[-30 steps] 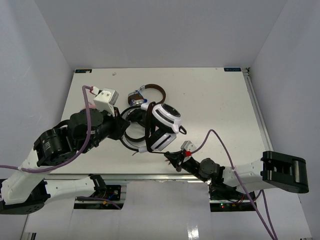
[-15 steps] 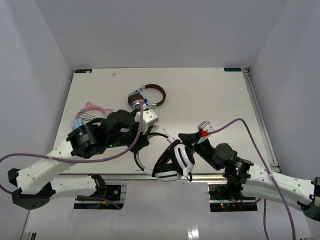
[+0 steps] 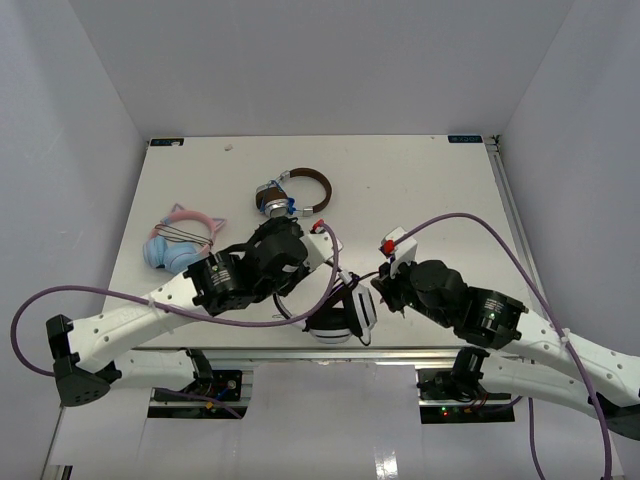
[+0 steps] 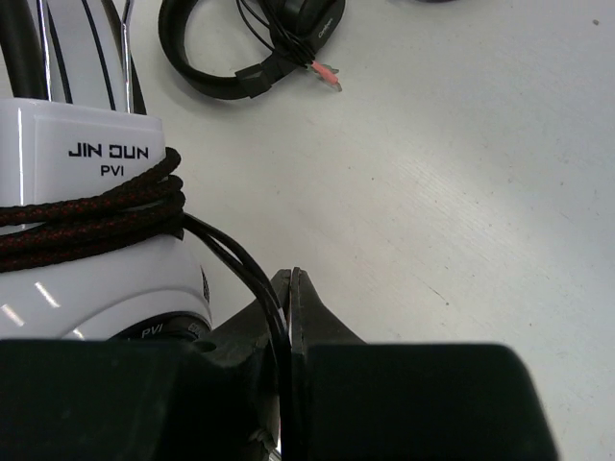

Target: Wrap the headphones

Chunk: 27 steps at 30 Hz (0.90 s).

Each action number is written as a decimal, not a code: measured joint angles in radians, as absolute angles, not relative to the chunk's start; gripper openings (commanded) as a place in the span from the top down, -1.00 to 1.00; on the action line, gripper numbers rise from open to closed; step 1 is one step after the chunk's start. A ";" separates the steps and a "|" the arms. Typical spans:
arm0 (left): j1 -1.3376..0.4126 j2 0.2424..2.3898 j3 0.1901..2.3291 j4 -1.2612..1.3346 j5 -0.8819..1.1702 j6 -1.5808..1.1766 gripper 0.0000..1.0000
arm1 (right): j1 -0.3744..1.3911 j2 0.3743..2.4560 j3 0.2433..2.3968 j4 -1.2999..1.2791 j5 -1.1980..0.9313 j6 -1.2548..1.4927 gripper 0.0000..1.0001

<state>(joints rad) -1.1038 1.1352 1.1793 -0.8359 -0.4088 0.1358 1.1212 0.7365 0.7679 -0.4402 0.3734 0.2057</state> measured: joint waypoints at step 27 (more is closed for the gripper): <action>-1.148 1.165 0.933 -0.472 -0.718 0.294 1.00 | 1.100 0.855 0.867 -0.453 0.142 0.263 0.85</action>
<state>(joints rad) -1.1478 1.1652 0.9328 -0.4720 -0.7183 0.2939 1.0996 0.8547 0.8673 -0.4530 0.1416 0.2630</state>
